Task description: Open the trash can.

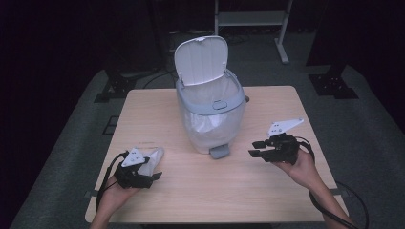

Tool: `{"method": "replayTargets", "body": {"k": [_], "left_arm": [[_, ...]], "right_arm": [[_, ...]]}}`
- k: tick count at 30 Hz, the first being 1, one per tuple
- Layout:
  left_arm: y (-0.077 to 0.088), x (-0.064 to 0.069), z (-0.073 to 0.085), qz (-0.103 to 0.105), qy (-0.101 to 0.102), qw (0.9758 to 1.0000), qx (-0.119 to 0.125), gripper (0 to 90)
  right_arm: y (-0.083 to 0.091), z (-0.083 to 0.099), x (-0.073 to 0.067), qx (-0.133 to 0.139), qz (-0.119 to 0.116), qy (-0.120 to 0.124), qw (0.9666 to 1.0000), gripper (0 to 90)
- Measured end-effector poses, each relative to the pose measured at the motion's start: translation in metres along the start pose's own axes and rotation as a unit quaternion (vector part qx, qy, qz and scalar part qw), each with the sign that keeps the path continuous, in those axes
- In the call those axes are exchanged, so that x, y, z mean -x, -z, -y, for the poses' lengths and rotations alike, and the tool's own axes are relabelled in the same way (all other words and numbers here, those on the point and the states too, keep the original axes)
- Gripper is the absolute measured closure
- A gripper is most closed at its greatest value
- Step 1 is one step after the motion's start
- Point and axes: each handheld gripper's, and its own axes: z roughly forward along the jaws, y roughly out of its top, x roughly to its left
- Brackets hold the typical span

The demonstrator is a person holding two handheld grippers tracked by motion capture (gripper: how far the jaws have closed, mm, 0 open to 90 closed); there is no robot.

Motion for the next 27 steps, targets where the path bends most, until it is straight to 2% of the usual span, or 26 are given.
{"method": "replayTargets", "body": {"k": [4,5,9,14,21,23,27], "left_arm": [[0.0,-0.004,-0.001,-0.01,-0.005,0.9999,-0.001,37.9],[-0.001,-0.005,-0.001,-0.014,-0.008,0.9999,-0.007,37.9],[-0.009,-0.012,0.001,-0.028,-0.019,0.9989,-0.034,50.6],[-0.016,-0.019,0.005,-0.034,-0.015,0.9979,-0.053,52.1],[-0.025,-0.034,0.011,-0.038,0.009,0.9965,-0.073,53.4],[-0.028,-0.04,0.012,-0.033,0.026,0.9962,-0.076,53.7],[-0.032,-0.045,0.011,-0.026,0.037,0.9955,-0.083,53.7]], "right_arm": [[-0.003,0.012,0.0,-0.007,0.004,-0.001,1.0,59.5],[-0.003,0.012,0.0,-0.007,0.004,-0.001,1.0,59.5],[-0.011,0.027,-0.001,-0.017,-0.003,-0.008,0.9998,59.2],[-0.016,0.038,-0.001,-0.024,-0.005,-0.012,0.9996,58.5],[-0.021,0.053,-0.003,-0.031,-0.01,-0.018,0.9993,58.1],[-0.021,0.056,-0.003,-0.032,-0.011,-0.02,0.9992,58.0],[-0.021,0.059,-0.004,-0.032,-0.012,-0.022,0.9992,57.8]]}}
